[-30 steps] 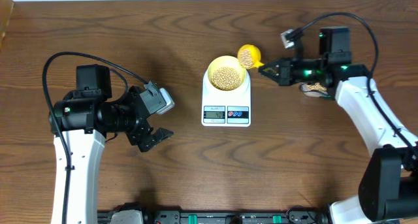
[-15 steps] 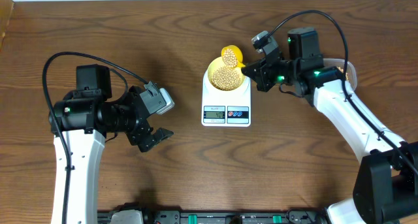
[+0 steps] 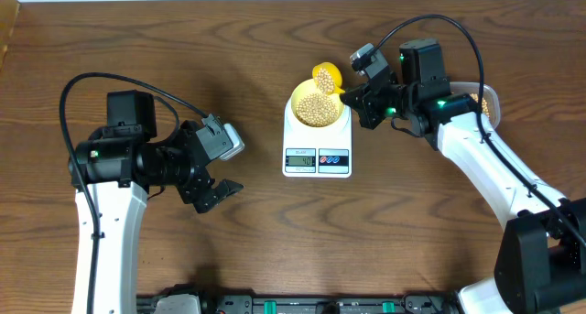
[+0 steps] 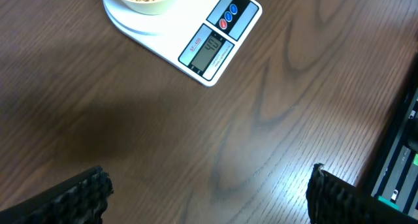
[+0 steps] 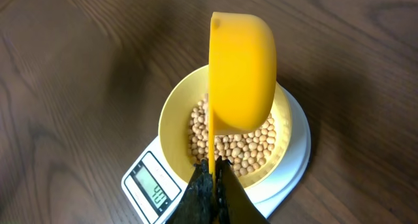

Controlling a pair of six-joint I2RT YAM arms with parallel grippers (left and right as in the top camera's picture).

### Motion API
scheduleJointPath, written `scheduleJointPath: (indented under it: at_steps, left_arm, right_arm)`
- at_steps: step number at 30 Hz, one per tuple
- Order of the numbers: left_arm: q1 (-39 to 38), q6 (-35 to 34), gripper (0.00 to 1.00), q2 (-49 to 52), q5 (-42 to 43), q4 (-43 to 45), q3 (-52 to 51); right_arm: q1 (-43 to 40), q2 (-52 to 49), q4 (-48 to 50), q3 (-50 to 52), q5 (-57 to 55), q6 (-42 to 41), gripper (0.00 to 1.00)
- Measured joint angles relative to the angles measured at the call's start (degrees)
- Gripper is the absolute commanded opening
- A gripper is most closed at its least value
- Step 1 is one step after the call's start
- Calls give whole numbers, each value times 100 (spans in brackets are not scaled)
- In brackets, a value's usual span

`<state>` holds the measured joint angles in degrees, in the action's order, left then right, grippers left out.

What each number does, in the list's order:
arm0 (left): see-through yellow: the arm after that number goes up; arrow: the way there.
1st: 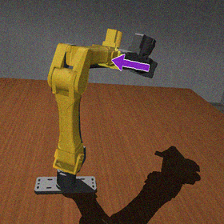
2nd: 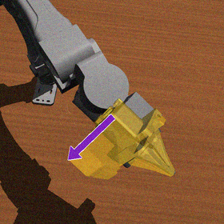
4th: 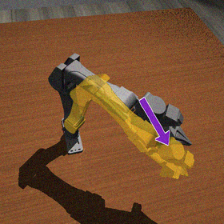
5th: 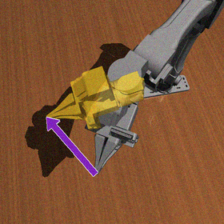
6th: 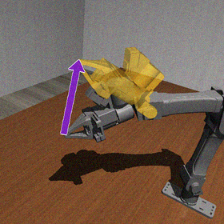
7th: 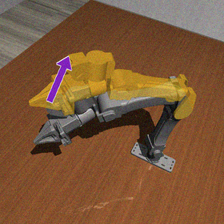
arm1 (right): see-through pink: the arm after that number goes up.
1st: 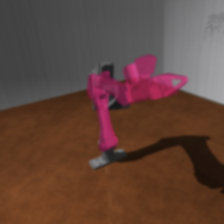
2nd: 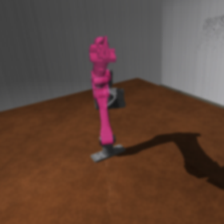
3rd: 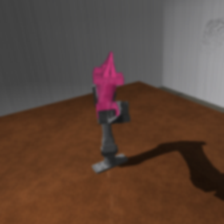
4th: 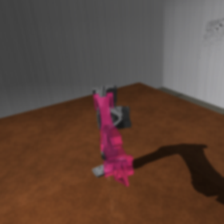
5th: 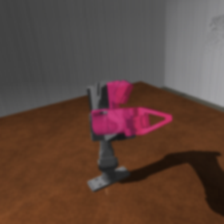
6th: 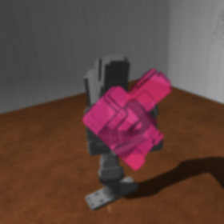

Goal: Scoop item into bowl and weigh 50g on scale
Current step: 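Tilt the scoop with the right gripper to pour chickpeas into the bowl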

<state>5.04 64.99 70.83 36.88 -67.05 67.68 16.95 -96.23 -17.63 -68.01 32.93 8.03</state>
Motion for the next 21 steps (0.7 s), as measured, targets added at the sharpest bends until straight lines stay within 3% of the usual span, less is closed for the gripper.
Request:
scheduleJointPath:
  at_steps: [21]
  left_arm:
    - [0,0,98,0,0,2,0]
  right_arm:
    - [140,0,11,0,-409,214,1]
